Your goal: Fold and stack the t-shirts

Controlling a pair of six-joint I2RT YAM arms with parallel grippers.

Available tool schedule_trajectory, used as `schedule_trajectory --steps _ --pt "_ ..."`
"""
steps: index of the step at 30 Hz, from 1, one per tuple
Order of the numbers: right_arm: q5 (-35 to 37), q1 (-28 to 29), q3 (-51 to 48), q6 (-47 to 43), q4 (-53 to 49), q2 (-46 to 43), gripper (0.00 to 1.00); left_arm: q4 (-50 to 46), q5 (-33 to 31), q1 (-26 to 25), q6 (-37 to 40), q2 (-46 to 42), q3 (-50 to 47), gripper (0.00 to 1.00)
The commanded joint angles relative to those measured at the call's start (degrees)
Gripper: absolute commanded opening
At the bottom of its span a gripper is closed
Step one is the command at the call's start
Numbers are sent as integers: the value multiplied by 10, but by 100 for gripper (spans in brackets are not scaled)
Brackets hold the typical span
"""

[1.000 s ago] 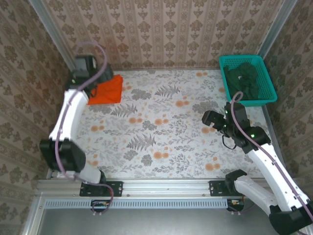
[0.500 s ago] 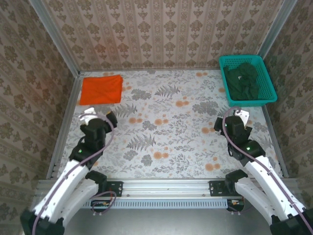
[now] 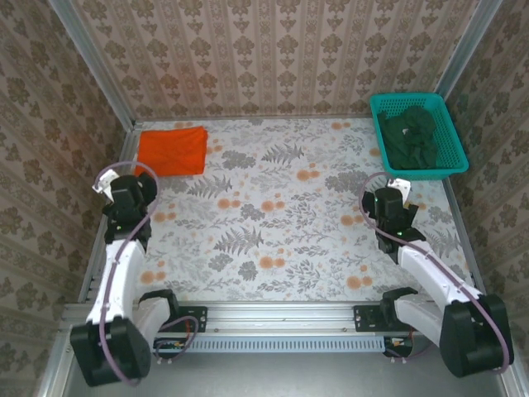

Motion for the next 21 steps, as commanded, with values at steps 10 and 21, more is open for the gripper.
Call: schedule_trajectory --steps 10,21 --pt "-37 -29 -37 -26 183 82 100 192 58 31 114 86 -103 100" --pt "-122 -31 -52 -61 260 99 100 334 40 -49 224 18 -244 100"
